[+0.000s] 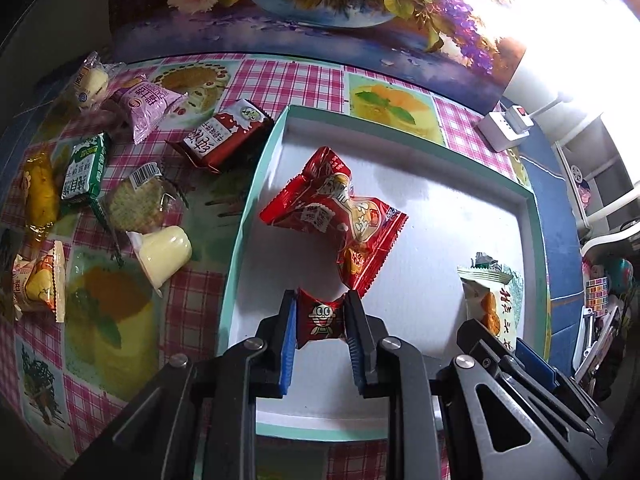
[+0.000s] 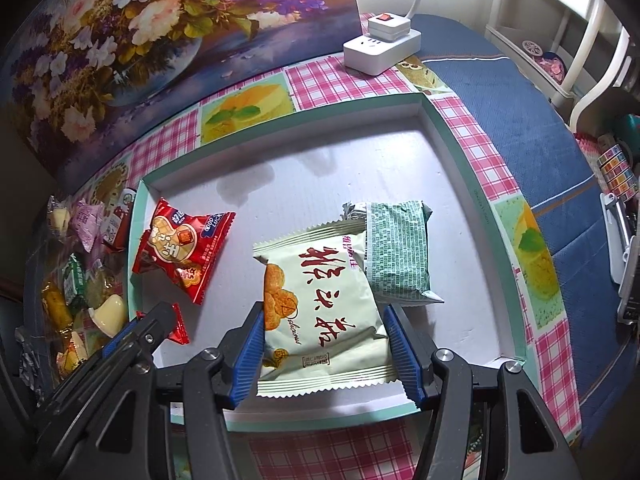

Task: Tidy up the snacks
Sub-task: 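Carry both items into the tray and open both tools to release them, then lift both tools away from the tray toward the remaining snacks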

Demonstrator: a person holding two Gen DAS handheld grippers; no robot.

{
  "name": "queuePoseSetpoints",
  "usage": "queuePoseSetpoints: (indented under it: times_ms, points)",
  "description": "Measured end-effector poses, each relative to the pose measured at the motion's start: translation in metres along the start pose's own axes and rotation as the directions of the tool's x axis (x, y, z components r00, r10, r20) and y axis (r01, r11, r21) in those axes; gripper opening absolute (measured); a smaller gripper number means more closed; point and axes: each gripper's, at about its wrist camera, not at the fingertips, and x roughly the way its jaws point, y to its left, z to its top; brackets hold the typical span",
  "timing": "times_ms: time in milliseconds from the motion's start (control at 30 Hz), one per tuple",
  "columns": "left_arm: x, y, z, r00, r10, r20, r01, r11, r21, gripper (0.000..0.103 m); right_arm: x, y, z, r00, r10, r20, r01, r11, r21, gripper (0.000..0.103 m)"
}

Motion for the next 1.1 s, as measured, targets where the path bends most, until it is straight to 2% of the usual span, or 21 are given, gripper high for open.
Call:
queuePoseSetpoints:
  times_ms: [367,533,867,967,1100]
  points:
    - [-0.001,0.004,-0.001,1.000,-0.001,-0.004,0.001,1.000,-0.011,0.026,0.005,0.002,0.000,1.000,-0.003,-0.016,0.003,1.000,-0.010,0.063]
    - [0.000,0.008,-0.001,1.000,0.004,-0.002,-0.004,1.000,-0.021,0.035,0.006,0.002,0.000,1.000,-0.003,-0.022,0.003,1.000,-0.011,0.063]
    - [-0.004,0.012,-0.001,1.000,0.011,0.011,-0.011,1.000,-0.018,0.040,0.002,0.002,0.001,1.000,0.001,-0.014,-0.001,1.000,0.004,0.067]
    - [-0.004,0.014,-0.001,1.000,0.021,0.014,-0.020,1.000,-0.021,0.045,0.001,0.003,0.001,1.000,-0.002,-0.012,0.002,1.000,0.002,0.067]
    - [-0.007,0.019,0.000,0.999,0.045,0.024,-0.044,0.998,-0.035,0.059,0.002,0.004,0.000,1.000,-0.010,-0.014,0.010,1.000,-0.005,0.069]
